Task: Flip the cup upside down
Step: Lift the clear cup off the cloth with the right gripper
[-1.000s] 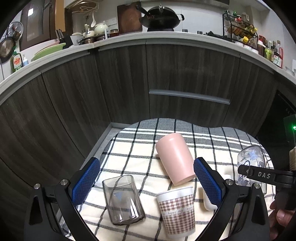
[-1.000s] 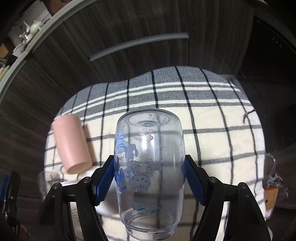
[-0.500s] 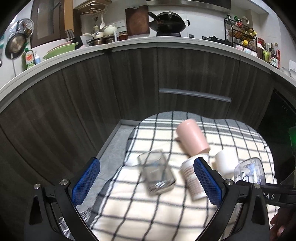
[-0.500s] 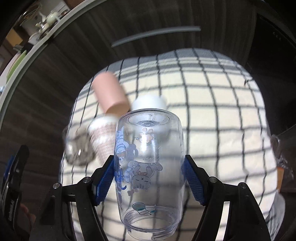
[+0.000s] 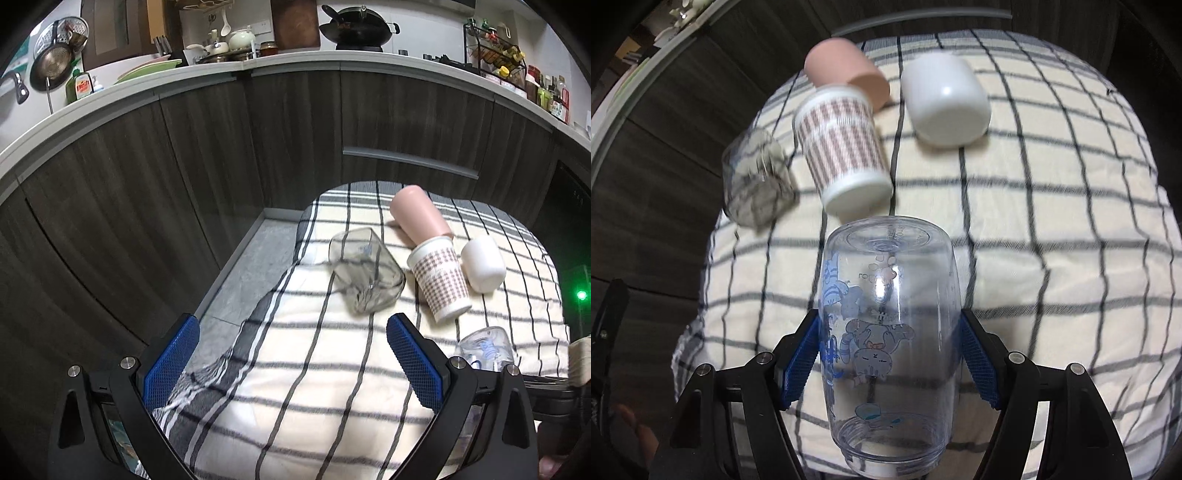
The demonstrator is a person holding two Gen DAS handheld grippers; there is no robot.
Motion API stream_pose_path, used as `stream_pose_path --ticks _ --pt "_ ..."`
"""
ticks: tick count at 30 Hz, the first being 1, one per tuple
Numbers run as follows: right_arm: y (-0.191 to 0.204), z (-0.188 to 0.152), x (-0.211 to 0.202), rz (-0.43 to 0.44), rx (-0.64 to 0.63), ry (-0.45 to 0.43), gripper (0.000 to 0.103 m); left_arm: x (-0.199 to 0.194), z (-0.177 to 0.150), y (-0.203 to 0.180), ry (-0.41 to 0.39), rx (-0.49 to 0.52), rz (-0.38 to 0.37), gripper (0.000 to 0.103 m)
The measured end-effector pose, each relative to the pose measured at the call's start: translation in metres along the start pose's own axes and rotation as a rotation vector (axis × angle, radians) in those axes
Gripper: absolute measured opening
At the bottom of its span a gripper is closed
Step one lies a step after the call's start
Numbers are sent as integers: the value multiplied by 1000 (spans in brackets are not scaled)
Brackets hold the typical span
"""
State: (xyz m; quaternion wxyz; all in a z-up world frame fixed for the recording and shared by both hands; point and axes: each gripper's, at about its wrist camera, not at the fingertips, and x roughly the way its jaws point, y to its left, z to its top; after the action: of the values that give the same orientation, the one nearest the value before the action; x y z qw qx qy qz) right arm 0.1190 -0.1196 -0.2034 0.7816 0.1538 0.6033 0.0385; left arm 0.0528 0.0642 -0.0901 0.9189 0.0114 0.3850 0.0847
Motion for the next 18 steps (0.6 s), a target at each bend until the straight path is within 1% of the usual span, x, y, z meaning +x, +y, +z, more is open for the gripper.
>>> stream_pose_path --ticks 1,2,5,13,14,15,18 --pt "0 -3 3 -1 0 5 72 0 -2 0 1 1 1 103" --pt "2 -4 2 -6 -6 -13 72 0 -4 0 2 2 1 103" --pt "6 -5 2 -22 -20 -27 72 1 -9 1 16 1 0 103" --pt "6 -6 2 -26 -17 -23 73 -4 -8 2 11 0 3 103" --pt "5 -6 1 -24 -17 -23 77 -5 -7 1 9 3 0 103" --pt "6 -6 -2 -18 -19 -31 79 -6 -7 0 8 6 1 103" --pt "7 -6 -12 -13 -30 -61 81 -10 -6 -2 9 8 0 103"
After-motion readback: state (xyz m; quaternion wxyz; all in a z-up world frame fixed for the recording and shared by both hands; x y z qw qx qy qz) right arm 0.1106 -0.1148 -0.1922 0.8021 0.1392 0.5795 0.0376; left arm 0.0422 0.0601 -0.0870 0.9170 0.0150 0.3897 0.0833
